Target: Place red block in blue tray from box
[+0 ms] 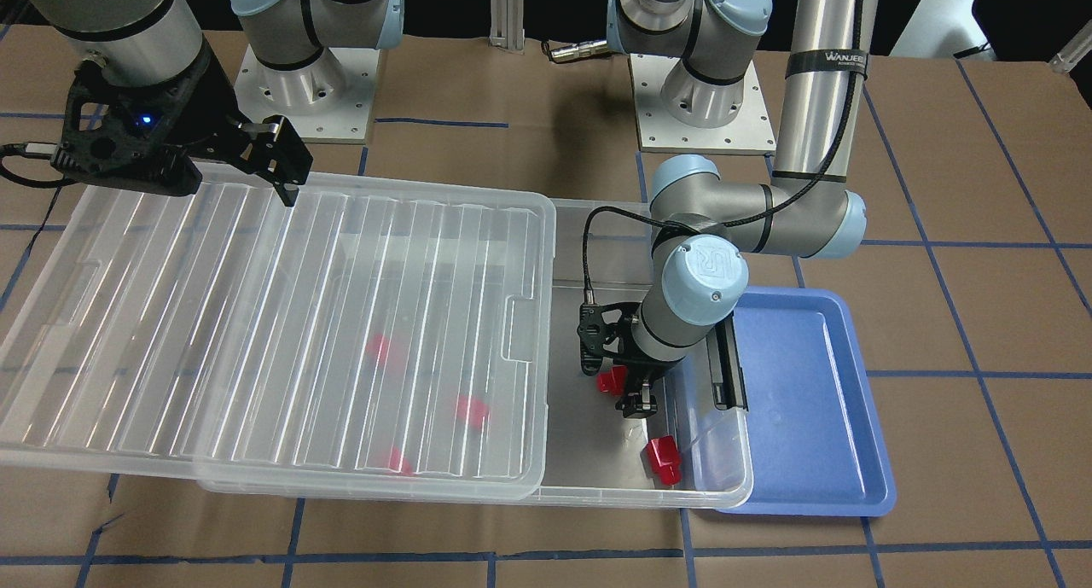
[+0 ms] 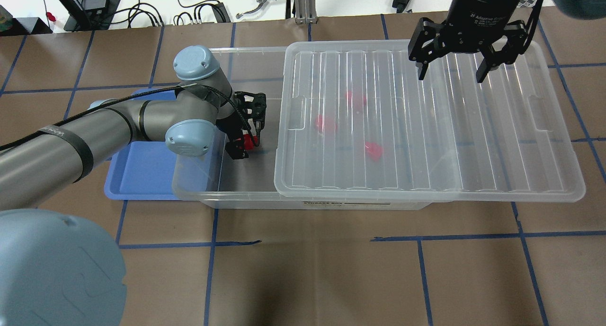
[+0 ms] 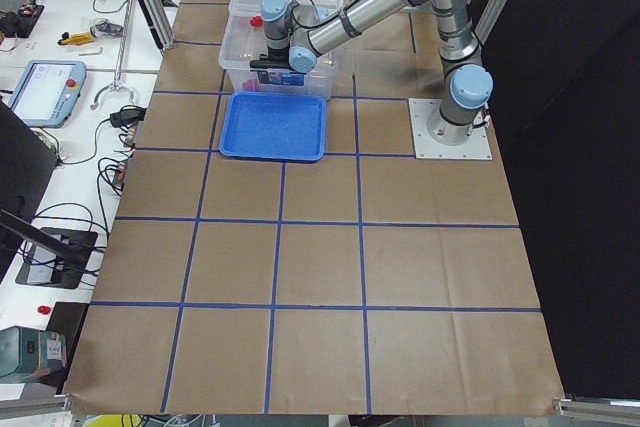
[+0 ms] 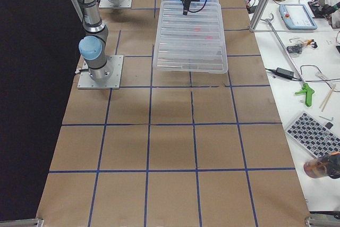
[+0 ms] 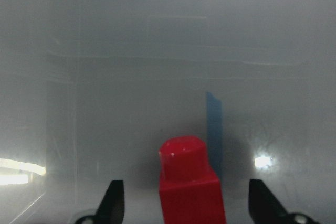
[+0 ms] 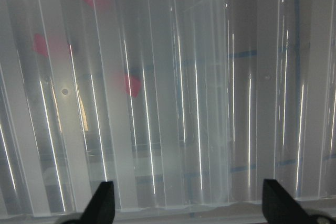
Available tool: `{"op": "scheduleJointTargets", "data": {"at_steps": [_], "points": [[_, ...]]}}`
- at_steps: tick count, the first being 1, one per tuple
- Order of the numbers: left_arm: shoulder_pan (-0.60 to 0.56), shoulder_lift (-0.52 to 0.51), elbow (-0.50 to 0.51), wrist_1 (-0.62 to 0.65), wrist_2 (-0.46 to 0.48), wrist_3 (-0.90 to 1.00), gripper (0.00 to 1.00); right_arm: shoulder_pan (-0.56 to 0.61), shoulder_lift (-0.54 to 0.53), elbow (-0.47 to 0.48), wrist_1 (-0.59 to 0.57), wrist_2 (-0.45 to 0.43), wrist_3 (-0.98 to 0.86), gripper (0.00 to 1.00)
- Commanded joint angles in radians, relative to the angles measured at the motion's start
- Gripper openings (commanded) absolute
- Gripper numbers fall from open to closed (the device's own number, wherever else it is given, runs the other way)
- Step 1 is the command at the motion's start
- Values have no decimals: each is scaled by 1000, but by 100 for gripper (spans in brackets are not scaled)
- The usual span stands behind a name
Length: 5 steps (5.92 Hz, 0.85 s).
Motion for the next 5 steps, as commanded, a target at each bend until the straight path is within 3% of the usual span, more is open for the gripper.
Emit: {"op": "scheduleJointTargets", "data": {"at_steps": [1,2,3,5], "points": [[1,17,-3,18,-1,-29,14,0,0,1,-1,-1,-1,100],[1,33,-3,12,4,-27,13,0,0,1,-1,-1,0,100],[0,55,10,2,2,-33,6,0,0,1,-1,-1,-1,100],[-2,185,39,-149,2,-49,3,0,0,1,0,-1,0,100]]}}
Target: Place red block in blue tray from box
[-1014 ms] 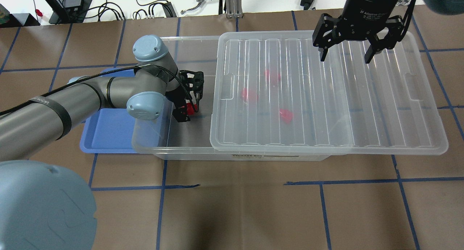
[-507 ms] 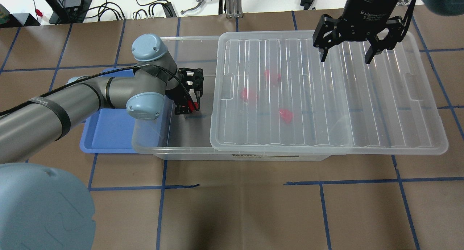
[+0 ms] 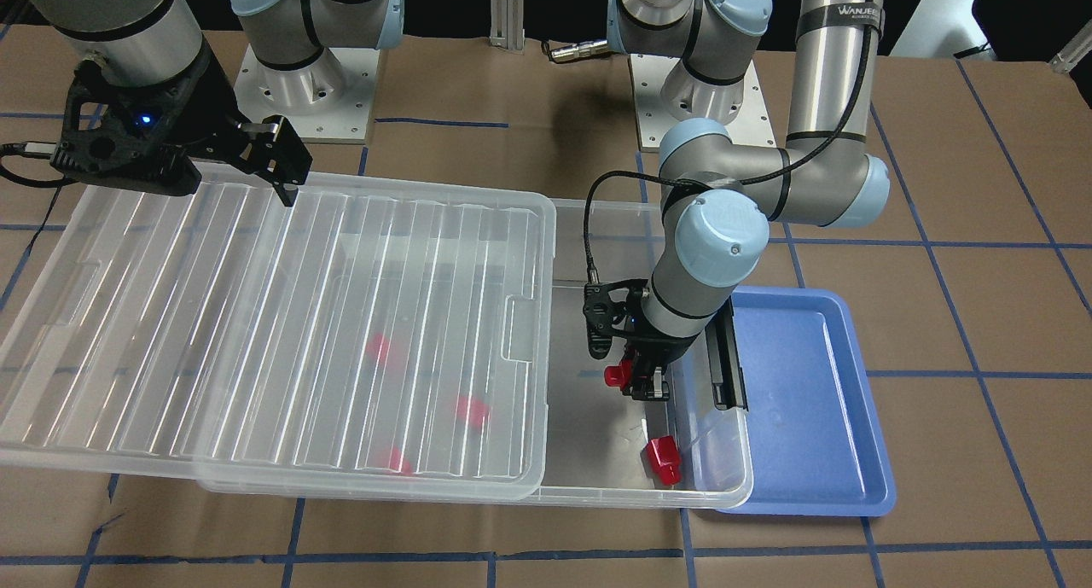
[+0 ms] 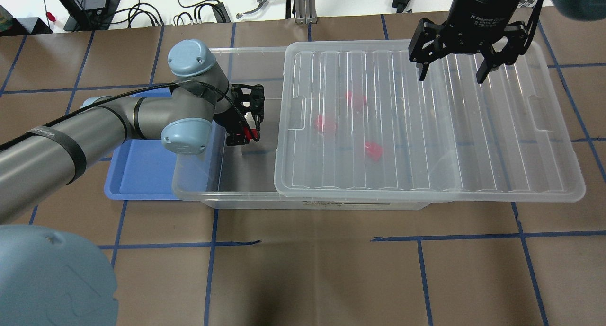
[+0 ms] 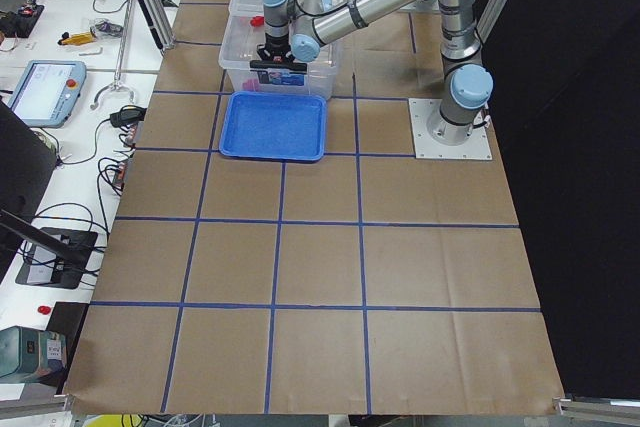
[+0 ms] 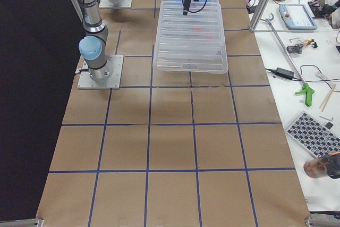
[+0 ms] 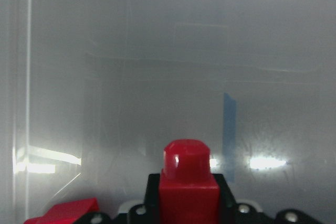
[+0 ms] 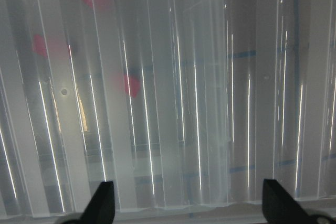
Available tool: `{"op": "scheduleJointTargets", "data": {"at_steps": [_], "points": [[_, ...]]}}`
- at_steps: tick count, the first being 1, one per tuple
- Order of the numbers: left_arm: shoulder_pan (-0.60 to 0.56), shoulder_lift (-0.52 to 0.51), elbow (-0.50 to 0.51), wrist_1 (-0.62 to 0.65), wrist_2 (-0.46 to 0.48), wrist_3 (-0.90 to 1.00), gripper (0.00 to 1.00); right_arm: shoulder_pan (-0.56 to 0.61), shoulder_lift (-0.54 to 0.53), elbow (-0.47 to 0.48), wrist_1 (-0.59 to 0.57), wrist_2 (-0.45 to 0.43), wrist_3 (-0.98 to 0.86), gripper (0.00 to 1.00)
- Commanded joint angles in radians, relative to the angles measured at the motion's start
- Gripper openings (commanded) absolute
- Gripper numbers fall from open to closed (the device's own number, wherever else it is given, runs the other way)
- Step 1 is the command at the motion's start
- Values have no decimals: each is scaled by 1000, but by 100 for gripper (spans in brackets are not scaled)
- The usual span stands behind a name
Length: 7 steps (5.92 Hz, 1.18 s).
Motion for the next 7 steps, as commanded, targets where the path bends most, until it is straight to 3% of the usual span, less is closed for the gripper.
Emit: {"op": "scheduleJointTargets", "data": {"at_steps": [1,4,6,7], "points": [[-1,135,33,-168,-2,-10,3,0,0,0,1,0,-1,100],[15,233,160,-417,1,-12,3,0,0,0,3,0,0,100],[38,224,167,-435,4,1,3,0,0,0,3,0,-1,100],[98,231,147,-436,52,10,3,-15,0,0,0,-3,-12,100]]}}
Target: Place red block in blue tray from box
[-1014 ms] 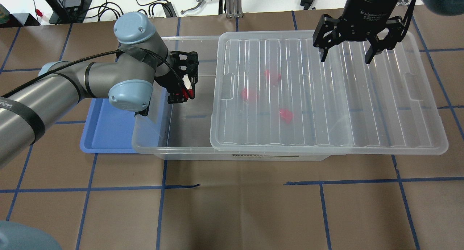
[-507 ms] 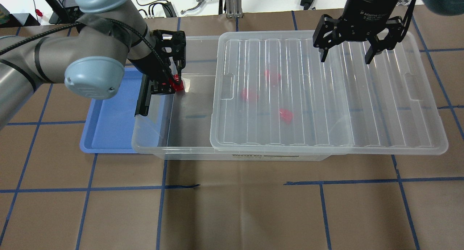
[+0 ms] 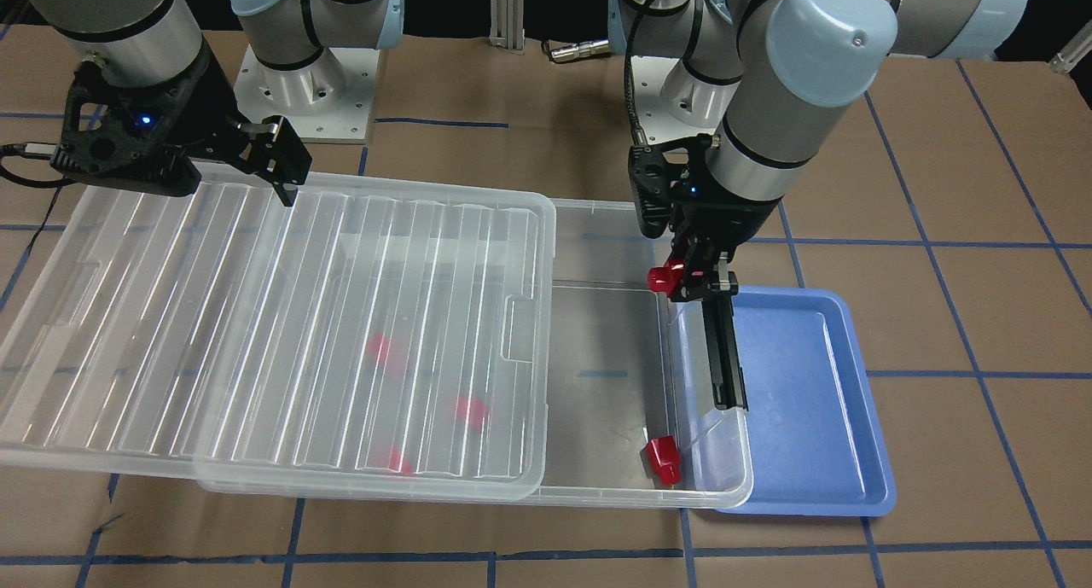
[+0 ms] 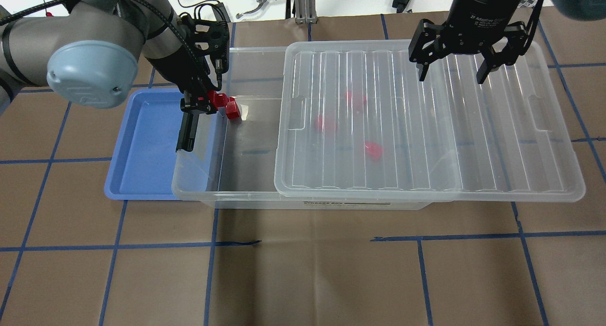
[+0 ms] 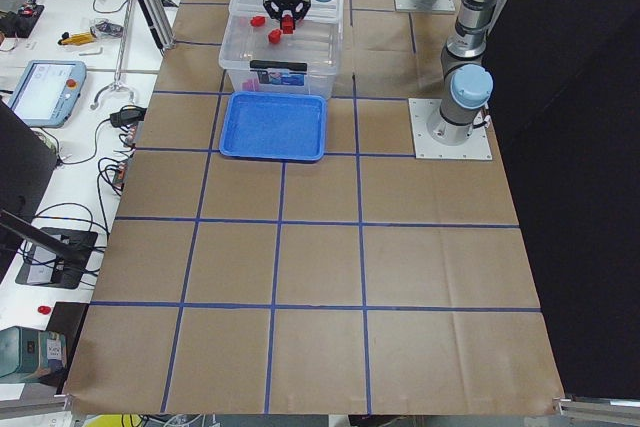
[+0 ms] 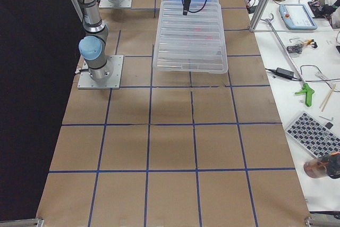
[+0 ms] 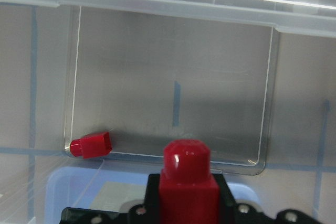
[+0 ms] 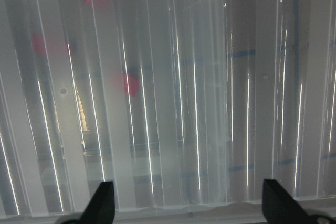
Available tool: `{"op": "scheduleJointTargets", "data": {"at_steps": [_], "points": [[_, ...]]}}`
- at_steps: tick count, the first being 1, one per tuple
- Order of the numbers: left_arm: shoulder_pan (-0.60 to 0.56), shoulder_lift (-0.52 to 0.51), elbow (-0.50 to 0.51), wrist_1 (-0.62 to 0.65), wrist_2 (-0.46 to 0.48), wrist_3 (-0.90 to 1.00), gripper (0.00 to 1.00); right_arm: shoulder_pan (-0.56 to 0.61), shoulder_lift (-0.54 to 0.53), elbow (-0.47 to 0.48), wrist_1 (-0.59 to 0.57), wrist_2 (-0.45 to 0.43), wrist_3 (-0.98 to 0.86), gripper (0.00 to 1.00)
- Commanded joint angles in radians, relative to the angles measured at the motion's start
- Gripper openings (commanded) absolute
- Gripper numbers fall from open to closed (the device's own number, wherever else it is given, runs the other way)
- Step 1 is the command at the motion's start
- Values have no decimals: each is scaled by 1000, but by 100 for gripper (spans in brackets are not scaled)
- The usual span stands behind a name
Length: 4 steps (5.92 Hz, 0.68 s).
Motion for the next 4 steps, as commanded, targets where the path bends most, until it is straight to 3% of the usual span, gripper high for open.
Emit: {"op": "scheduleJointTargets", "data": {"at_steps": [1,4], "points": [[116,5,-14,-5,82,59,3,-53,-5,1,-8,-4,-92,100],[274,-11,-24,-5,83,306,3,-344,3,44,-30,-39,-389,100]]}}
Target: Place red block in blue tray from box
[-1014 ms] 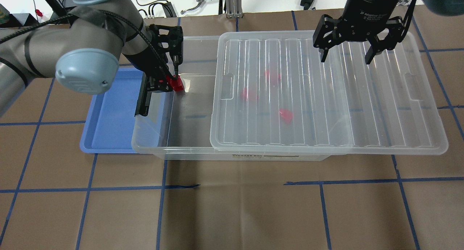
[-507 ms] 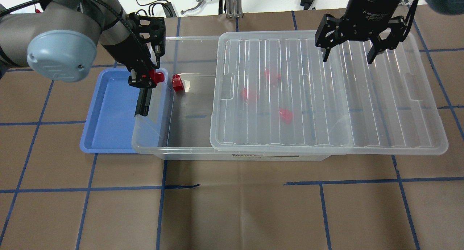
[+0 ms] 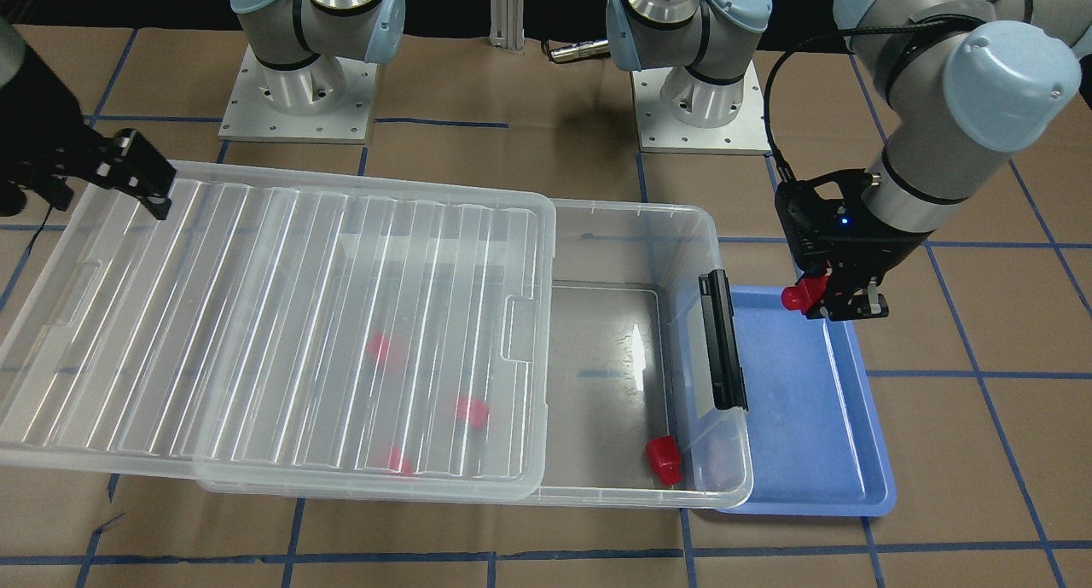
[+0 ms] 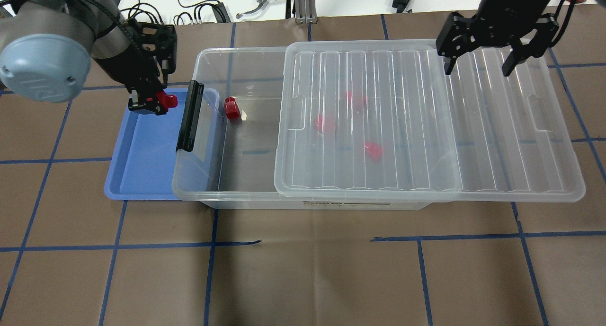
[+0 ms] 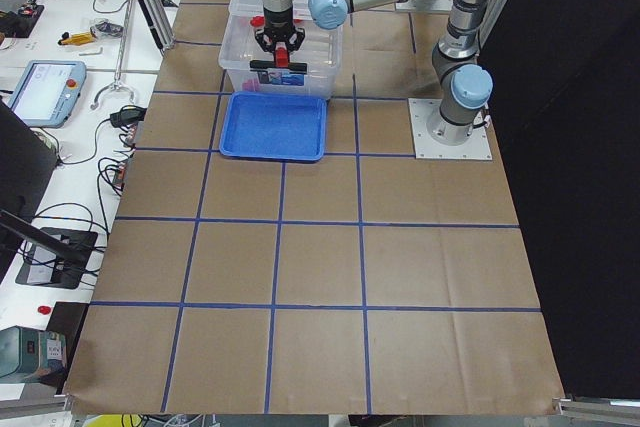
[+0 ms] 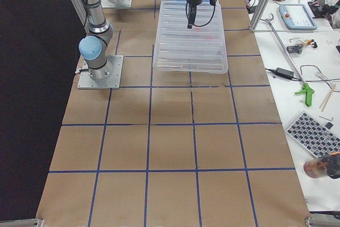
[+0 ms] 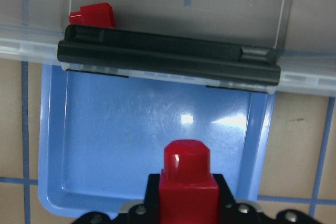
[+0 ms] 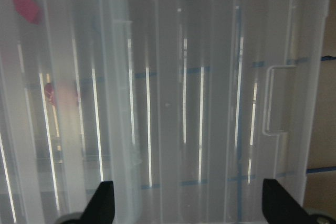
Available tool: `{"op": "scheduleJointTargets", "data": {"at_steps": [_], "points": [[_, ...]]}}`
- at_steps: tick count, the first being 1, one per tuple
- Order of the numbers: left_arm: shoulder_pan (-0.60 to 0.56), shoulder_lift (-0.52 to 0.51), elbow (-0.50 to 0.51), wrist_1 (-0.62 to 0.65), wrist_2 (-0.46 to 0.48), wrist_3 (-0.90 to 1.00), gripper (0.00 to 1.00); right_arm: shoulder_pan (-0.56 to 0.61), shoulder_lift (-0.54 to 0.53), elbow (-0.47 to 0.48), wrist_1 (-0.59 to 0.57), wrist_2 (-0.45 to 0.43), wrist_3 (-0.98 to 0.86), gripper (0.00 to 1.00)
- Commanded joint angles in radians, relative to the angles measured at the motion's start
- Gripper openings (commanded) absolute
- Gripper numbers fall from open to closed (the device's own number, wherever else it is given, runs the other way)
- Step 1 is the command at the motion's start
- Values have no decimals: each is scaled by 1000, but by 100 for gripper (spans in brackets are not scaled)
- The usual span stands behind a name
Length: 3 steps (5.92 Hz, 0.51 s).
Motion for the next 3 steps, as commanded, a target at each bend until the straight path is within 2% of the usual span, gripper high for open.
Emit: {"op": "scheduleJointTargets", "data": {"at_steps": [1,3], "points": [[46,-3,-3,-1,1,97,3,-147,5,91,-126,-65,-194,100],[49,-16,-49,24,0,110,3,-264,8,245,-297,-144,-282,100]]}}
